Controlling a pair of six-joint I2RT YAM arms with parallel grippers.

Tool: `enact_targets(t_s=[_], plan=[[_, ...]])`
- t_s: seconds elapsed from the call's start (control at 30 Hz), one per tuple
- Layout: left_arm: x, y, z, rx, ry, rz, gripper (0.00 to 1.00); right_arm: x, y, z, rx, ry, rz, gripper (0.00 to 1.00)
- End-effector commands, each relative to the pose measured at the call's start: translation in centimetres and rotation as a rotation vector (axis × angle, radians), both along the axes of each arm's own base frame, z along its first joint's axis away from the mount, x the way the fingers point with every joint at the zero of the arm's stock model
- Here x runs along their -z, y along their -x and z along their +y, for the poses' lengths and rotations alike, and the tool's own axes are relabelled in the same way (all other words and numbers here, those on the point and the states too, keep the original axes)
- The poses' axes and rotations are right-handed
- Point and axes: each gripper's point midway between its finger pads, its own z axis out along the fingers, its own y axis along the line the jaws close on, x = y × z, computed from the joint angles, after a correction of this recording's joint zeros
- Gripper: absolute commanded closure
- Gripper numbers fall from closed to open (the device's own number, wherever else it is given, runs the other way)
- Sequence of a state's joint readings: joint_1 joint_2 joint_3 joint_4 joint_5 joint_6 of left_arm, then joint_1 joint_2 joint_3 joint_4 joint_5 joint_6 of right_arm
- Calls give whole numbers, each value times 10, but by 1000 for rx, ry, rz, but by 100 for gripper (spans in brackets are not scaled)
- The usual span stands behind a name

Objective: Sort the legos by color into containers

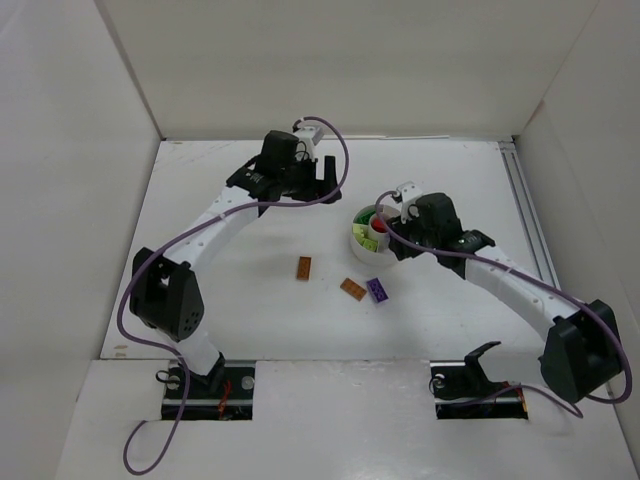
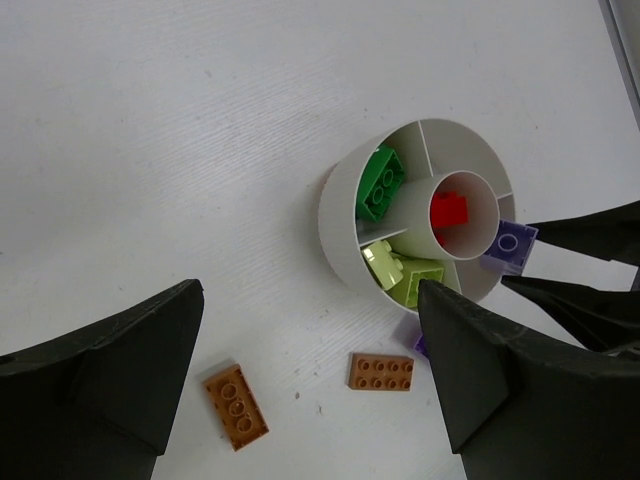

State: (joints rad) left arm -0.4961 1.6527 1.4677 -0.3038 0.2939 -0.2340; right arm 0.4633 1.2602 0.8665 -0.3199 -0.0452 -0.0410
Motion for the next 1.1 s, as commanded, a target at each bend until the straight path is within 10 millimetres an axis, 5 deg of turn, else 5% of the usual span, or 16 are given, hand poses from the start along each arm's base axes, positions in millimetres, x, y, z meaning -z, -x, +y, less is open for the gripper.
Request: enact_targets(t_s=[0.0,0.1,0.4,0.57,0.77,0.87,1.07], plan=[[-24,4,5,-13,27,-55,15,-12,-9,9,-6,-7,-64,46],[-24,4,5,-13,27,-55,15,-15,-11,10,-2,-2,-77,46],[-31,6,2,5,47,-67,15,-39,-11,8,24,-23,-142,80],[-34,15,-9,87,91,-64,15,-59,12,25,-184,-66,-210,89],[-46,50,-27,303,173,-126,15,-113,62,53,-548,-195,-402,92],[-56,82,-44,473,222,-175,13,-118,85,66,-699,-252,-416,95],[-67,125,-54,663,277,-296,15,-129,101,66,-812,-288,-468,99]])
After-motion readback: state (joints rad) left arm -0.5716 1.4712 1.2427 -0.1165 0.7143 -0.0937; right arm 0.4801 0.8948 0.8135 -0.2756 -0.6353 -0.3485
